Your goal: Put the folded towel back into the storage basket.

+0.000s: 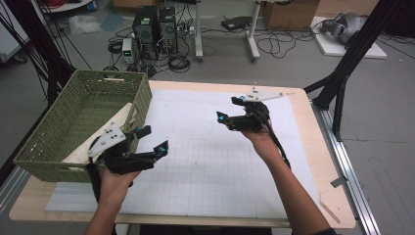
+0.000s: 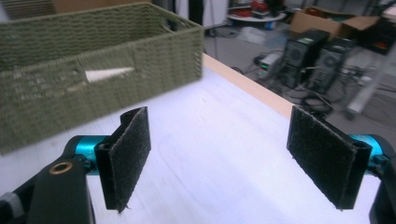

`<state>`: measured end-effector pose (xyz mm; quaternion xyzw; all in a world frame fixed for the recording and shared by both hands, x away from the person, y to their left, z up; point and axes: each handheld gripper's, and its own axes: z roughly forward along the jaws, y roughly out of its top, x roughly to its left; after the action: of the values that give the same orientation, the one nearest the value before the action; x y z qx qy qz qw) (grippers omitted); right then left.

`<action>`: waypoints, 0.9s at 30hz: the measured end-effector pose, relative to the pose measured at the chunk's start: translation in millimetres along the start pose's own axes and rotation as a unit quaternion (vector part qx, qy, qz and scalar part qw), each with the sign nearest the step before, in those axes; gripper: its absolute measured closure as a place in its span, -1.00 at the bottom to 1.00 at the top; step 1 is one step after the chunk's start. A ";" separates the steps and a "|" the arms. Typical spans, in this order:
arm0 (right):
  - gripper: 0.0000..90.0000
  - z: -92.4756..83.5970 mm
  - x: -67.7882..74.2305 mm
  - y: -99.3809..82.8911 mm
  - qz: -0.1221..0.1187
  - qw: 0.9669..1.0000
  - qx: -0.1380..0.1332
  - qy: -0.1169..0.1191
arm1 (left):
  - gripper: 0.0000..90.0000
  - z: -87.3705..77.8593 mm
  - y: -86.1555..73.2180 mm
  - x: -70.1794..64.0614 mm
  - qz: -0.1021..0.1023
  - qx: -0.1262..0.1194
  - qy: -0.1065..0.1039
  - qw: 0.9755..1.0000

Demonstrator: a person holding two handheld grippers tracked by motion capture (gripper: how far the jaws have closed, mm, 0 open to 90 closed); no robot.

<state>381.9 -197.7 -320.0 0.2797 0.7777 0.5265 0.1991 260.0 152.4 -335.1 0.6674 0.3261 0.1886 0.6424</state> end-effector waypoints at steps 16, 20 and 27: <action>-0.56 -101.1 -8.9 -93.5 0.045 0.995 -0.009 -0.084 | -0.57 65.9 -40.9 -19.9 0.024 0.056 -0.074 0.995; -0.60 -111.1 -5.4 -111.6 0.045 0.994 -0.006 -0.100 | -0.58 73.1 -55.5 -18.4 0.031 0.066 -0.068 0.995; -0.61 -123.6 2.9 -129.6 0.049 0.992 -0.006 -0.119 | -0.59 72.7 -67.4 -16.3 0.036 0.055 -0.052 0.996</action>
<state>275.8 -320.7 -395.3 0.3773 0.7305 0.5034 0.2658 284.1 85.4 -405.9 0.7219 0.2781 0.1581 0.6136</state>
